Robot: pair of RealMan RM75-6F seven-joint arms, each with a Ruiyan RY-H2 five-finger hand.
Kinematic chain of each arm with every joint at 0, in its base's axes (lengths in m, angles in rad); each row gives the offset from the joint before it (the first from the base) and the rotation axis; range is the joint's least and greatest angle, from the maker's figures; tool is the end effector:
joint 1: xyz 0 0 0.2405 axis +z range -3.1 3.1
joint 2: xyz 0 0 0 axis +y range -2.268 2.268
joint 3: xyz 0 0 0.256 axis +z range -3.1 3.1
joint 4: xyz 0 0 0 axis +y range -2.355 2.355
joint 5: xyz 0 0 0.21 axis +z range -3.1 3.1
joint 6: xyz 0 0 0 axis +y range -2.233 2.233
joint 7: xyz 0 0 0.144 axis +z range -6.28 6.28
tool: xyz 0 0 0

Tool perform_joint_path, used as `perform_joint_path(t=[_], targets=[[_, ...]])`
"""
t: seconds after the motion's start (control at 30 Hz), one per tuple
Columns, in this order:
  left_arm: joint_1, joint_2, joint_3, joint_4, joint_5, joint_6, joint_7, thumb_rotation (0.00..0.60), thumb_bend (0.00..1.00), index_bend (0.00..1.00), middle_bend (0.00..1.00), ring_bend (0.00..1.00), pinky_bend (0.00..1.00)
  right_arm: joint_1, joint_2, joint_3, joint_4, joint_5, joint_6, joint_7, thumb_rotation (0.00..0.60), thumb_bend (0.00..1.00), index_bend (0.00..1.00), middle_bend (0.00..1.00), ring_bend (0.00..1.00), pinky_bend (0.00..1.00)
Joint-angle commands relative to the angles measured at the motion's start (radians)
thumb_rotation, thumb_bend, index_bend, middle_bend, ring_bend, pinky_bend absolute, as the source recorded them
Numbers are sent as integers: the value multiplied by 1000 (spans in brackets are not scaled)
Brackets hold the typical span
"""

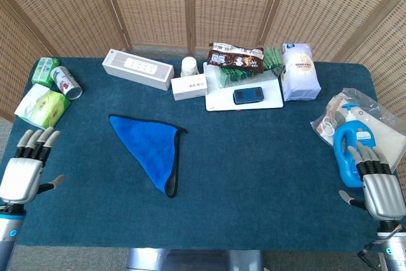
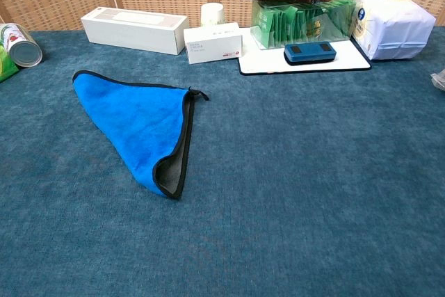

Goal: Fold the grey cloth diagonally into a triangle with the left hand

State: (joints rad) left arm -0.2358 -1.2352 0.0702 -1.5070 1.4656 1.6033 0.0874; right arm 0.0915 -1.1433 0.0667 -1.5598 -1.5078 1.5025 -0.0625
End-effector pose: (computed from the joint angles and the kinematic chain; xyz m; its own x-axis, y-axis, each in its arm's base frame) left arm -0.2992 0.2040 0.1325 0.4678 -0.0648 0.8814 0.8745 -0.1107 -0.4723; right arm -0.3145 -0.1872 0.1606 0.4749 0.0381 0.8792 -0.8794 -0.0171 0.4757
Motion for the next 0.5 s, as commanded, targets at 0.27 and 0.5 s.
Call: perform_joint_path(t=[0.27, 0.5], targets=[[78, 13, -7, 61, -20, -7, -149, 600, 43, 0, 0, 0, 0, -35, -96, 78, -19, 82, 114, -124, 600, 0, 0, 0, 0, 0], [96, 10, -26, 64, 4, 0, -161, 600, 44, 0, 0, 0, 0, -40, -84, 77, -43, 88, 102, -108, 600, 0, 0, 0, 0, 0]])
